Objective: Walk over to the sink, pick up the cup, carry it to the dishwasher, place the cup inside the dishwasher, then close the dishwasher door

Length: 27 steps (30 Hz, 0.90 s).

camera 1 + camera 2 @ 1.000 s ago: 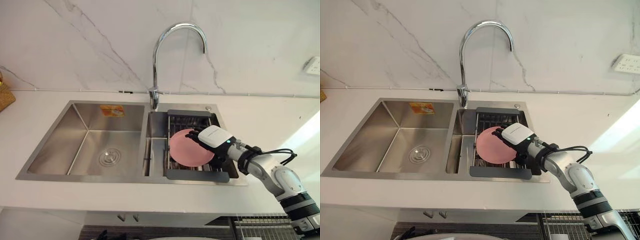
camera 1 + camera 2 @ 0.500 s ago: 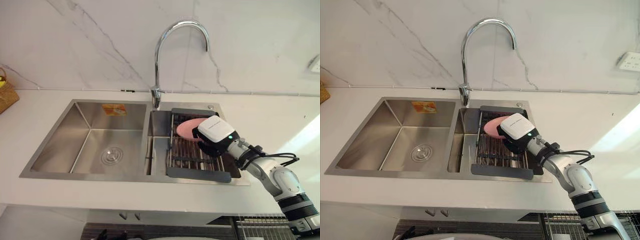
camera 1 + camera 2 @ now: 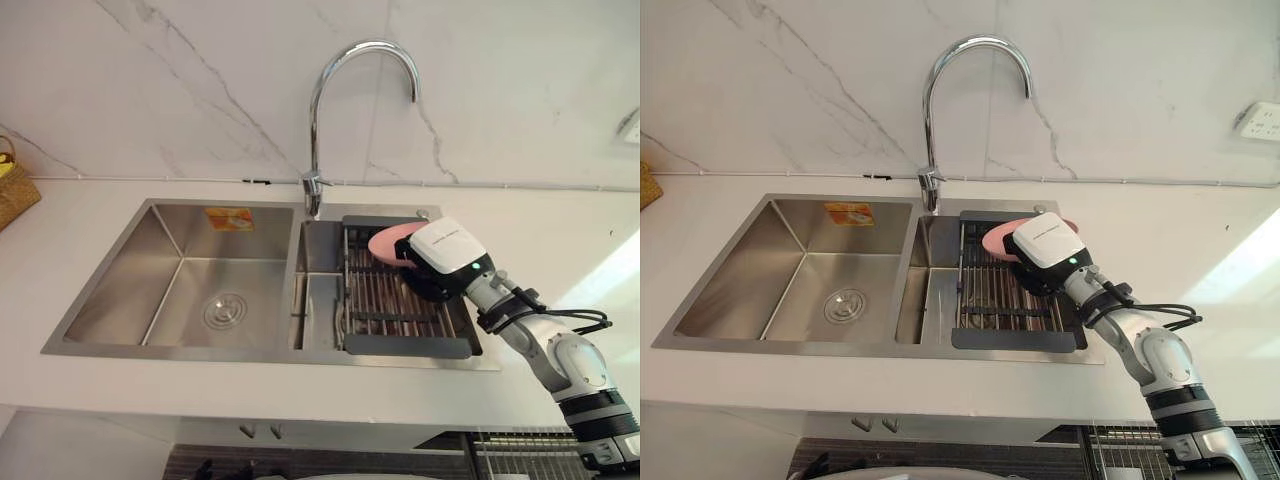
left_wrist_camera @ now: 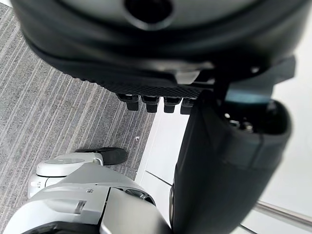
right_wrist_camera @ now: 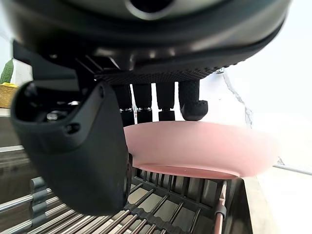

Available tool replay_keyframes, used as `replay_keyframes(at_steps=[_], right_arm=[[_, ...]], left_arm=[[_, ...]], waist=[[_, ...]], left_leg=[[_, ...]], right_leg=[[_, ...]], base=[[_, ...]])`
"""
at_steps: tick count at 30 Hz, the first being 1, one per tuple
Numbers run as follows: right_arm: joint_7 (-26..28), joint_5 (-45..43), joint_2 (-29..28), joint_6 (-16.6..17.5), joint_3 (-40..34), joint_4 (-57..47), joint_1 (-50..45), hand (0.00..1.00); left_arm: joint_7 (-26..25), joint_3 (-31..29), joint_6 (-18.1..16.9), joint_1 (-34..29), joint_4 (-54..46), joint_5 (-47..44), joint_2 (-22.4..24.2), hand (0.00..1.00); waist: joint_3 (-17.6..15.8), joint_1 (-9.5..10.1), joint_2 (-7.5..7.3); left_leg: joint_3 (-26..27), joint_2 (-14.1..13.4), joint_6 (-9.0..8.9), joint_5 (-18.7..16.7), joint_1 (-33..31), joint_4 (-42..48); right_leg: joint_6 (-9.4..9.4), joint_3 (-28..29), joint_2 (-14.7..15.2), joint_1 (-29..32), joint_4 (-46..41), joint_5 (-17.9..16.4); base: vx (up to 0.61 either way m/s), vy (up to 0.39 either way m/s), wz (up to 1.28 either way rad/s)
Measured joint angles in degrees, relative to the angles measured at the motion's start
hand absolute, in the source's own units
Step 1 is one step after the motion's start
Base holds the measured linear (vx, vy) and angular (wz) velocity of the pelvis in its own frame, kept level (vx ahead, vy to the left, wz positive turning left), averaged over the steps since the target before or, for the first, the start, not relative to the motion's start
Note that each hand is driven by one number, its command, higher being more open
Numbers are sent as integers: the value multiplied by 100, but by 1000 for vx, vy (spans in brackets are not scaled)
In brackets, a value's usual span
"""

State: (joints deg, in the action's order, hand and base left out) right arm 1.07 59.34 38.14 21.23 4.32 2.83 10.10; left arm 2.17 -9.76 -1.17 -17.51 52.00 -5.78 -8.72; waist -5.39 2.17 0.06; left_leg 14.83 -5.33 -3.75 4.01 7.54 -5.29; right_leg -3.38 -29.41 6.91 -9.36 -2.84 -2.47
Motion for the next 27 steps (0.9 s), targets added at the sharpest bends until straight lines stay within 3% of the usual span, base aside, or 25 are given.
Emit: replay_keyframes(at_steps=[10, 15, 16, 17, 18, 19, 20, 21, 22, 23, 24, 25, 26, 27], right_arm=[[53, -702, -45, -192, -977, -863, -718, 0], [-235, -975, -323, -384, -1607, -1158, -784, 0], [-280, -974, -380, -494, -1733, -1167, -811, 0], [-347, -973, -460, -628, -1812, -1166, -813, 0], [-399, -974, -499, -670, -1828, -1166, -816, 0], [-519, -972, -513, -733, -1831, -1196, -822, 0], [-611, -969, -513, -771, -1832, -1204, -911, 0], [-645, -969, -513, -789, -1837, -1204, -933, 0], [-732, -969, -504, -847, -1838, -1229, -950, 0], [-768, -969, -472, -886, -1836, -1273, -930, 0], [-772, -964, -445, -918, -1804, -1243, -856, 0], [-774, -963, -441, -964, -1776, -1212, -796, 0], [-837, -957, -413, -948, -1760, -1051, -588, 0], [-884, -944, -415, -858, -1718, -851, -329, 0]], left_arm=[[22, 34, -293, -74, -64, 376, 18, 100], [61, 142, -338, -50, -215, 602, -140, 100], [81, 122, -324, 22, -237, 667, -193, 100], [73, 99, -258, 141, -228, 681, -246, 100], [72, 75, -241, 187, -219, 677, -236, 100], [63, -7, -222, 260, -256, 589, -235, 100], [55, -28, -154, 270, -230, 444, -298, 100], [57, -46, -140, 270, -230, 430, -315, 100], [49, -62, -140, 303, -237, 359, -348, 100], [43, -99, -150, 357, -244, 335, -371, 100], [31, -120, -151, 434, -201, 252, -370, 100], [30, -117, -154, 461, -168, 193, -362, 100], [11, -110, -181, 457, -177, 12, -341, 100], [-59, -197, -181, 536, -146, -39, -397, 100]], waist=[[-25, -70, 8], [-228, -156, -137], [-291, -228, -200], [-372, -312, -173], [-395, -301, -56], [-495, -326, -75], [-500, -384, -76], [-499, -390, -76], [-472, -394, -205], [-490, -371, -275], [-542, -292, -293], [-540, -229, -236], [-536, -170, -150], [-588, -133, -359]], left_leg=[[100, 24, 8, -3, 9, 6], [913, 32, 77, -64, 54, 47], [1109, 32, 151, -119, 20, 126], [1280, -98, 282, -210, -121, 343], [1412, -251, 377, -266, -202, 384], [1646, -384, 387, -268, -236, 456], [1746, -501, 421, -286, -323, 573], [1784, -548, 457, -312, -382, 661], [1853, -636, 527, -374, -543, 1004], [1894, -747, 503, -521, -770, 1482], [1908, -965, 464, -615, -985, 1829], [1902, -967, 403, -601, -1010, 1752], [2219, -1043, 454, -485, -853, 1506], [2444, -1076, 484, -514, -945, 1744]], right_leg=[[-21, 138, 66, 174, -216, -55], [-3, 1009, 118, 869, -763, -24], [-3, 1112, 136, 1065, -925, 48], [-58, 1121, 32, 1203, -846, 316], [-19, 1109, -34, 1169, -695, 479], [481, 621, 159, 1367, -1711, -25], [575, 157, 611, 1336, -2771, -327], [603, 3, 840, 1266, -3121, -349], [816, -187, 1289, 1066, -3477, -25], [1004, -263, 1488, 904, -3283, 637], [1019, -488, 1339, 928, -3144, 641], [1014, -605, 1204, 807, -2734, 642], [834, -906, 1022, 595, -2319, 390], [575, -1294, 1161, 485, -2152, 82]], base=[[4, 18, -6], [-51, 60, -83], [-158, 61, -90], [-191, 52, -85], [-192, 13, -93], [-162, 24, -86], [-126, 16, -77], [-55, -19, -50], [-22, -71, -47], [-49, -166, -63], [-121, -191, -68], [-143, -161, -93], [-128, -108, -103], [-70, -93, -98]])
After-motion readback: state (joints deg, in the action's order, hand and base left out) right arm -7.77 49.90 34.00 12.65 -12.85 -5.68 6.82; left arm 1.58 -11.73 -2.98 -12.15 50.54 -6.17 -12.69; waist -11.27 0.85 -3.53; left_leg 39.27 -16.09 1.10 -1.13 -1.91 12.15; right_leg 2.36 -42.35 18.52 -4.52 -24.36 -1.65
